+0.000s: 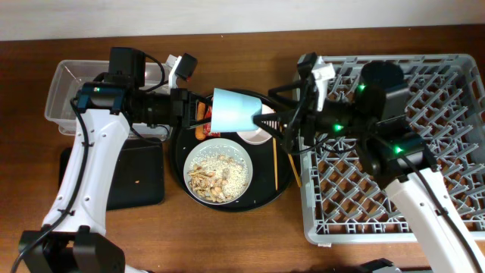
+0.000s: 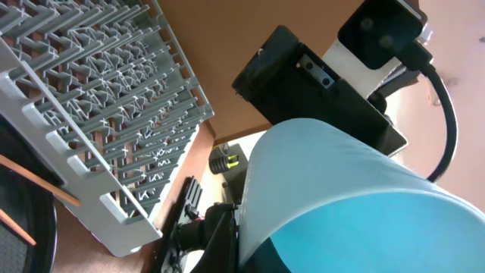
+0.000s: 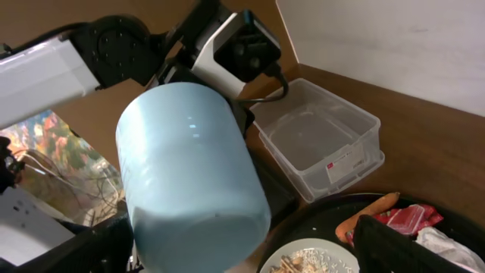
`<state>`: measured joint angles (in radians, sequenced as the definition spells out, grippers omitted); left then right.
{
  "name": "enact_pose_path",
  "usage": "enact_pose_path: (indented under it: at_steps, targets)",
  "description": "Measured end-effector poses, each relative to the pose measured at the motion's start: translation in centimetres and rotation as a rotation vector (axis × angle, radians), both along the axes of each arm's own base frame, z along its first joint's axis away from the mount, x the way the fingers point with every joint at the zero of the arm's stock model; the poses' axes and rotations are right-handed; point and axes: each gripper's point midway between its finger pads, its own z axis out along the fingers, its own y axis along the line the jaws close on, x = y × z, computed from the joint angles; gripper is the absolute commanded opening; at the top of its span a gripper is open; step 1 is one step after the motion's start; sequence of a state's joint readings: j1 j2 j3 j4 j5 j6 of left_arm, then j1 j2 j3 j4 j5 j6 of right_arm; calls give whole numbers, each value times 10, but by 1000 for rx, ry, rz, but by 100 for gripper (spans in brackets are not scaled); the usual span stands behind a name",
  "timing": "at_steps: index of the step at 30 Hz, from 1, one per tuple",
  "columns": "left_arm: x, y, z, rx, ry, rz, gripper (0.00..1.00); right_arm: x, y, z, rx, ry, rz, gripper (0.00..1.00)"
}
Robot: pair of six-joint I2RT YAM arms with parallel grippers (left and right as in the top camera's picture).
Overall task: Sort waste into correct bins and load items into the dishwasher rack
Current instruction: 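Hand the blue cup from the left gripper to the right gripper, then lower the blue cup upside down into the rack with the right gripper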
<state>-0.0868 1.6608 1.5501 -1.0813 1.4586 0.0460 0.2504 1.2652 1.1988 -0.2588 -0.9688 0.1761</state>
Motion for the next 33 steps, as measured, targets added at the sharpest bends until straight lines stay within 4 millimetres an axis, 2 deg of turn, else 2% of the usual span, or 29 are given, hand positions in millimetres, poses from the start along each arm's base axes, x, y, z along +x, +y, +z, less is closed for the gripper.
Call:
enact_pose_path:
  at_steps: [4, 6, 8, 10, 14, 16, 18, 19, 22, 23, 24, 25, 26, 30, 32, 33]
  targets:
    - [-3, -3, 1, -4, 1, -12, 1, -5, 3, 1, 8, 6, 27, 93]
    - [-8, -11, 1, -3, 1, -38, 0, -10, 8, 1, 12, 9, 53, 92]
    - [-13, -19, 0, 0, 0, -61, 0, -15, 14, 0, 18, 18, 92, 79]
    - [-14, -22, -2, 11, -4, -67, 0, -21, 21, -2, 26, 36, 134, 73]
    - [-14, -23, -5, 31, -9, -64, 0, -27, 28, -6, 28, 50, 177, 73]
    - [-14, -23, -5, 31, -10, -64, 0, -27, 28, -6, 29, 49, 182, 82]
    - [-13, -23, -5, 30, -14, -64, 1, -27, 28, -6, 30, 50, 182, 85]
    - [-13, -23, -5, 29, -16, -64, 0, -27, 28, -6, 29, 52, 181, 84]
    - [-13, -22, -5, 30, -16, -62, 1, -27, 28, -6, 30, 54, 181, 74]
    - [-13, -22, -5, 30, -17, -62, 11, -27, 28, -6, 30, 57, 181, 70]
    - [-13, -22, -5, 29, -19, -62, 40, -27, 28, -6, 30, 56, 181, 67]
    - [-12, -22, -5, 28, -26, -61, 51, -27, 28, -6, 30, 57, 182, 60]
    - [-11, -22, -4, 27, -41, -62, 52, -27, 28, -6, 30, 55, 182, 57]
    - [-9, -20, -4, 26, -45, -56, 60, -22, 27, -11, 14, 67, 145, 57]
    - [-6, -17, -4, 28, -47, -43, 73, -18, 24, -17, -8, 90, 107, 57]
    - [-4, -14, -5, 30, -52, -35, 76, -17, 23, -19, -17, 98, 90, 57]
